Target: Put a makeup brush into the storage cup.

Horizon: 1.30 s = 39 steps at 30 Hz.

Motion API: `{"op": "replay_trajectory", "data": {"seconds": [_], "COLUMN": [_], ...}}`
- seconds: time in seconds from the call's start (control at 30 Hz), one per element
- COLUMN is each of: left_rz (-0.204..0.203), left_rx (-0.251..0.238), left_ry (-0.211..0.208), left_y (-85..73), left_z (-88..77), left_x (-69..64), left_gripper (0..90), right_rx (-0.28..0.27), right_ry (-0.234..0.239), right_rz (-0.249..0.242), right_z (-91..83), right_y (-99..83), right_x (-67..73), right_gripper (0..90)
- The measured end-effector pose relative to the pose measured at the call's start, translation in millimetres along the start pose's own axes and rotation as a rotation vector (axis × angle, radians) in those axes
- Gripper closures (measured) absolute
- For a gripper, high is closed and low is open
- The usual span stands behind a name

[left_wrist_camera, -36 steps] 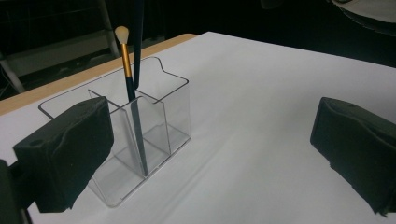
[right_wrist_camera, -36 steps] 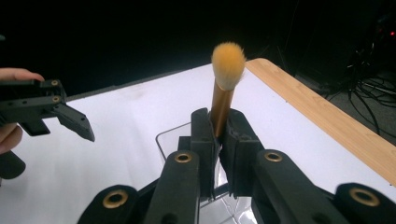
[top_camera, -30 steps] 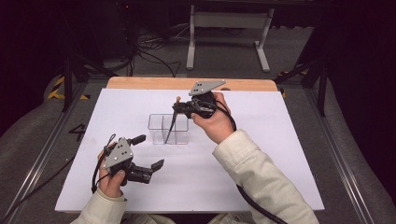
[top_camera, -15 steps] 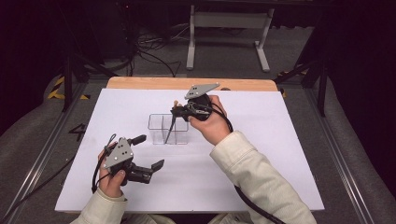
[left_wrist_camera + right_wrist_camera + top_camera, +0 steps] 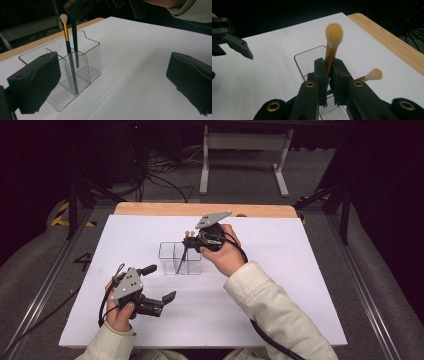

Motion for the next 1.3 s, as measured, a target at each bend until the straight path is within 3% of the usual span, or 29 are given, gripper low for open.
{"op": "replay_trajectory", "data": {"seconds": [0.6,0.7,0.97,1.03,1.17,1.3], "left_rz": [0.002,-0.002,-0.006,-0.007,-0.005,-0.008], "left_rx": [-0.003,-0.003,-0.003,-0.009,-0.004,-0.004], "left_ry": [-0.002,-0.002,-0.004,0.002,0.006,0.006], "left_y": [0.4,0.5,0.4,0.8,0.8,1.1], "left_z": [0.9,1.0,1.6,1.3,0.1,-3.0], "left_x": [0.3,1.0,1.3,1.7,2.8,3.6], "left_gripper": [0.4,0.3,0.4,0.4,0.3,0.4], "right_rx": [0.01,-0.043,-0.151,-0.185,-0.245,-0.294], "right_ry": [0.017,-0.007,-0.031,-0.033,-0.047,-0.053], "right_rz": [0.004,0.014,-0.005,-0.016,0.009,0.025], "right_z": [1.3,-1.8,-19.0,-26.0,-42.7,-59.5], "right_y": [-3.7,-0.5,6.4,8.3,7.1,2.5], "right_x": [1.1,-0.7,-1.6,-0.5,0.3,0.2], "right_gripper": [83.4,59.5,26.9,20.8,10.4,6.5]}}
Point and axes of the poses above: each handheld gripper's, and its own axes: z roughly forward along the jaws, y roughly out of its top, x roughly to its left, the point moved 8 cm from there along z, roughly forward along the jaws
